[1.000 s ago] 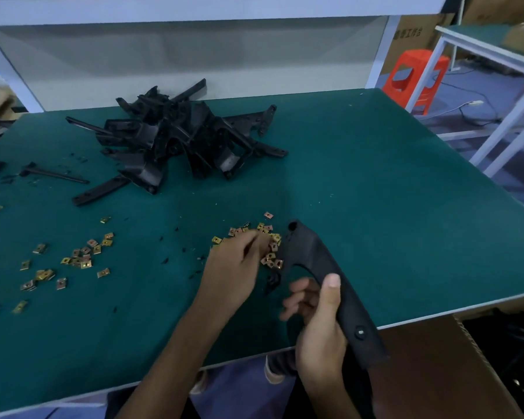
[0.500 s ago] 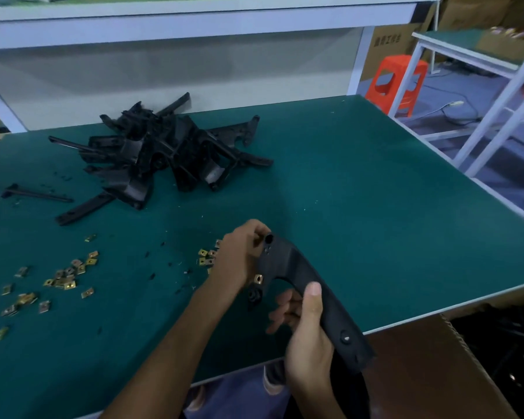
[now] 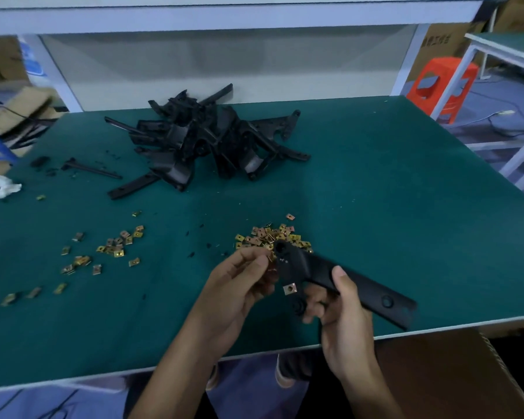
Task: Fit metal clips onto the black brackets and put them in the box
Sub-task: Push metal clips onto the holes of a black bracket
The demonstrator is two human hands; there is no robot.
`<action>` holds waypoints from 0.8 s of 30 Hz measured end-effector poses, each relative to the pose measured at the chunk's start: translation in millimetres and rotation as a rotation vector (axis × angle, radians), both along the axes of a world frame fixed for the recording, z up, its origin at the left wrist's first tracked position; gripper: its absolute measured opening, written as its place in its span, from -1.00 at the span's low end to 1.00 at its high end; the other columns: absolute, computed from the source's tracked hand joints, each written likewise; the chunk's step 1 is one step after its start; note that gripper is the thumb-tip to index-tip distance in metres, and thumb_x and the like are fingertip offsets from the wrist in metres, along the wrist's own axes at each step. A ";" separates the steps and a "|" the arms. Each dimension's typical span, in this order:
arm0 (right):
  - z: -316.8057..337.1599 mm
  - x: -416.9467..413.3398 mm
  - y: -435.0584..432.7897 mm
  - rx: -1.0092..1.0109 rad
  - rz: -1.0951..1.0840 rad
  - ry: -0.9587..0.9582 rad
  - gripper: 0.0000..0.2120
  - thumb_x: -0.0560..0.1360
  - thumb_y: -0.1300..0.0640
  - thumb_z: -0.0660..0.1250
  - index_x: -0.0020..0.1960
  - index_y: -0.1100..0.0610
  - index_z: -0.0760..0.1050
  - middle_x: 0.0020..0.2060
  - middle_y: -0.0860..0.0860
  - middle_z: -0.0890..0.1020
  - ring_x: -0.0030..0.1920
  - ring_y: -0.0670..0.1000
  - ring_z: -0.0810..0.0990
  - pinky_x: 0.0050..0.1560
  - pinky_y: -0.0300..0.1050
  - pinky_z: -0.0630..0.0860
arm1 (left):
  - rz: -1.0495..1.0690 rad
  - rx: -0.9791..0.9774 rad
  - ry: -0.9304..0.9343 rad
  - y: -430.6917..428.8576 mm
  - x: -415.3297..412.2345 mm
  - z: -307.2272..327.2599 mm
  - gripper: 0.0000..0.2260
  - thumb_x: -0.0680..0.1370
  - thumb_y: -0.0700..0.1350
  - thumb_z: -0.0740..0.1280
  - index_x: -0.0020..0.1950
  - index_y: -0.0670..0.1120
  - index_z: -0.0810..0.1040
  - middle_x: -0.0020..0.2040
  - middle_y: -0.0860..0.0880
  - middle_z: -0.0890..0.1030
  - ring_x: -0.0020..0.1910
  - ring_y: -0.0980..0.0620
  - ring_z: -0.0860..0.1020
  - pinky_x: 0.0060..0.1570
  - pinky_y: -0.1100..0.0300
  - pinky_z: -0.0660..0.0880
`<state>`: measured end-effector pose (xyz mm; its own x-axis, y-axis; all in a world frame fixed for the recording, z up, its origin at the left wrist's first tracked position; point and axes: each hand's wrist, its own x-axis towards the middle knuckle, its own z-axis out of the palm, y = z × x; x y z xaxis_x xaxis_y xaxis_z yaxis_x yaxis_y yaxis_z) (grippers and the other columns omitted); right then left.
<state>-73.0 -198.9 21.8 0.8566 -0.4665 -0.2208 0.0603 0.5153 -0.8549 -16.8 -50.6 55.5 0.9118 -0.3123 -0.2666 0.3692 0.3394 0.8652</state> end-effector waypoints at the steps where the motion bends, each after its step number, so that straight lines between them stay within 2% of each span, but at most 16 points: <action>1: -0.2 -0.1 0.6 -0.016 -0.001 0.003 -0.70 0.37 -0.13 0.42 -0.29 0.09 0.71 -0.42 0.11 0.61 -0.49 -0.01 0.51 -0.54 -0.15 0.45 | 0.010 -0.008 0.004 -0.5 -0.8 1.9 -0.89 0.53 -0.20 0.35 0.03 -0.17 0.62 -0.13 -0.09 0.64 -0.22 0.09 0.60 -0.20 0.27 0.57; 5: 1.2 -1.4 1.2 -0.055 0.010 0.011 -0.67 0.42 -0.13 0.39 -0.35 0.09 0.68 -0.43 0.08 0.59 -0.47 -0.01 0.52 -0.52 -0.16 0.46 | 0.052 -0.014 -0.006 -3.1 -2.7 6.3 -0.86 0.49 -0.22 0.39 0.03 -0.17 0.65 -0.12 -0.11 0.69 -0.17 0.05 0.65 -0.17 0.25 0.60; 7: 1.1 -1.7 0.8 -0.066 0.009 0.014 -0.65 0.44 -0.12 0.38 -0.34 0.11 0.68 -0.43 0.10 0.58 -0.46 0.00 0.53 -0.52 -0.16 0.47 | 0.068 -0.008 0.004 -3.6 -3.6 6.5 -0.90 0.53 -0.25 0.37 -0.01 -0.14 0.67 -0.13 -0.12 0.70 -0.19 0.05 0.65 -0.20 0.27 0.59; 13: -2.4 -1.7 0.7 -0.121 0.017 0.048 -0.65 0.48 -0.15 0.45 -0.28 0.11 0.70 -0.39 0.15 0.60 -0.42 0.03 0.55 -0.48 -0.13 0.49 | 0.080 0.004 0.036 -4.0 -4.2 6.9 -0.82 0.59 -0.29 0.34 -0.06 -0.11 0.72 -0.17 -0.13 0.69 -0.25 0.06 0.62 -0.28 0.26 0.58; 17: -9.8 -1.3 1.2 -0.225 0.028 0.099 -0.52 0.41 -0.27 0.40 -0.26 0.17 0.68 -0.37 0.17 0.60 -0.40 0.08 0.56 -0.40 -0.13 0.51 | 0.112 0.008 0.014 -3.5 -2.6 7.3 -0.81 0.58 -0.31 0.34 -0.08 -0.09 0.71 -0.19 -0.12 0.67 -0.30 0.06 0.60 -0.31 0.25 0.56; 20: -13.1 -3.3 1.5 -0.314 0.033 0.120 -0.52 0.43 -0.29 0.39 -0.24 0.15 0.67 -0.36 0.13 0.63 -0.39 0.09 0.58 -0.31 -0.02 0.52 | 0.136 0.021 0.022 -1.6 -0.1 5.6 -0.83 0.57 -0.32 0.34 -0.09 -0.11 0.68 -0.23 -0.11 0.66 -0.33 0.06 0.59 -0.33 0.25 0.56; 24: -15.0 -9.1 2.7 -0.464 0.084 0.140 -0.52 0.48 -0.34 0.35 -0.25 0.08 0.64 -0.35 0.09 0.64 -0.36 0.08 0.63 -0.16 0.06 0.53 | 0.145 0.082 0.027 2.8 3.0 0.7 -0.90 0.57 -0.30 0.35 0.04 -0.21 0.63 -0.15 -0.14 0.69 -0.25 -0.01 0.61 -0.24 0.16 0.59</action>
